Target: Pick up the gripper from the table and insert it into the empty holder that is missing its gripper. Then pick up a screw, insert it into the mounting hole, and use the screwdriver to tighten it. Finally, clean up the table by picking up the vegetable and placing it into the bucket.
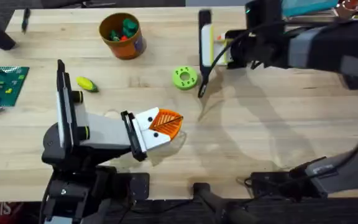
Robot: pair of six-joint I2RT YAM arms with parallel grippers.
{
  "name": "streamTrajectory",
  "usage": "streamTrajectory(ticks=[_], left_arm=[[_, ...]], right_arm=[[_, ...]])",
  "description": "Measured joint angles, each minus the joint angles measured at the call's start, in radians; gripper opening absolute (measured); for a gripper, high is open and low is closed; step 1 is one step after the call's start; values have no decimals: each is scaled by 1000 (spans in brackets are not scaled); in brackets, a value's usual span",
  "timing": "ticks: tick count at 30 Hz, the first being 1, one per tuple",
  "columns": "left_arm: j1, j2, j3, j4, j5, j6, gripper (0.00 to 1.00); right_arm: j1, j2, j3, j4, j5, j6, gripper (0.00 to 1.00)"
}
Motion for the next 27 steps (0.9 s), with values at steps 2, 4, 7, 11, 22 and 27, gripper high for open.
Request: streamTrajectory(ticks=[2, 4, 7, 11, 22, 27], left_arm=[[0, 0, 0, 0, 0, 0, 6], [0, 0, 0, 0, 0, 0, 6], [0, 0, 0, 0, 0, 0, 6], [0, 0, 0, 0, -1, 0, 6], [0, 0, 0, 2, -11, 4, 164], [0, 0, 0, 2, -15, 6, 868]], right_arm=[[0, 46, 0, 22, 35, -57, 24], [-2, 83, 0, 40, 55, -94, 24], [-4, 114, 0, 55, 77, -135, 24], [-5, 113, 5, 60, 88, -151, 252], [-5, 51, 37, -100, 103, 95, 994], [-1, -28, 34, -261, 103, 326, 994]])
